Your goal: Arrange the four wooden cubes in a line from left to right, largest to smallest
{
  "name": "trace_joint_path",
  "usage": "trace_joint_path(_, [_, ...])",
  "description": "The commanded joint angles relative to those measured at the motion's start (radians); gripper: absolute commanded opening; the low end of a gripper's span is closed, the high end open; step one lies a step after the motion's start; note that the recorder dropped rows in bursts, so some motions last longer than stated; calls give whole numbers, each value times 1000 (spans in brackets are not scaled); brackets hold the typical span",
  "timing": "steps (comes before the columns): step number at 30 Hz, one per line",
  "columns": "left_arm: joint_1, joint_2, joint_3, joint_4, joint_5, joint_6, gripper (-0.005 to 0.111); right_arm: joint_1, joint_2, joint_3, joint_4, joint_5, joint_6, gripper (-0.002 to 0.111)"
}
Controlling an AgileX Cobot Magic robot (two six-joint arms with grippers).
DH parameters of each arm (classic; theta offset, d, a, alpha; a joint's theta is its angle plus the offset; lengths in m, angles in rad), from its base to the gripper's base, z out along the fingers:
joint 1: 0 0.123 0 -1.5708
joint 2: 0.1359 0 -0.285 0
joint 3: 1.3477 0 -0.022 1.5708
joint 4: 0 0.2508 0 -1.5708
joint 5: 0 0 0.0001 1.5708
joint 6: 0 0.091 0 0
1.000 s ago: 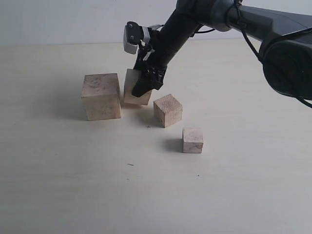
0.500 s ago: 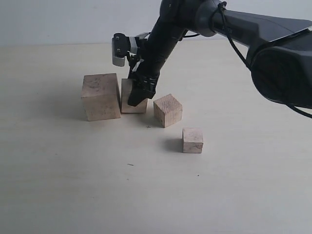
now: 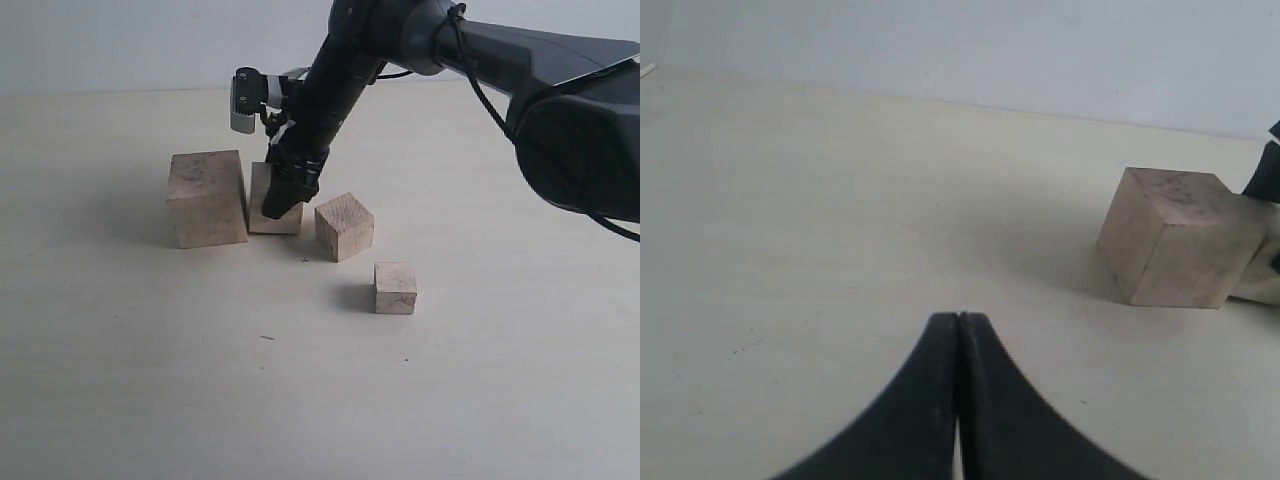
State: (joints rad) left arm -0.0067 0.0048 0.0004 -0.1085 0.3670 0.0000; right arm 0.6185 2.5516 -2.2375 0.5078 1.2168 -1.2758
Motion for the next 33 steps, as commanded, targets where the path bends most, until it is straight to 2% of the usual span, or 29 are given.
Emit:
trace_joint_path(1, [-5,-5,0,-1,-5,0,0,-2,-2,0,32,0,3,50])
trace_joint_path(2, [-5,-5,0,-1,-5,0,0,-2,-2,0,53,-8,3,64])
trace_joint_path(4, [-5,-5,0,-1,-5,0,0,-2,-2,0,62,-17,3,75])
trace_joint_path(10, [-5,-5,0,-1,-5,0,0,-2,-57,0,46,4,62,75])
trace_joint_path(16, [-5,-5,0,-1,-5,0,0,-4,-156,0,-231,-16,301,69])
trace_joint_path(20, [-5,-5,0,-1,-5,0,0,-9,-124,0,-305,-41,388,69])
trace_joint_path(33, [-5,-5,0,-1,-5,0,0,-9,-34,0,-275,-62,430,69])
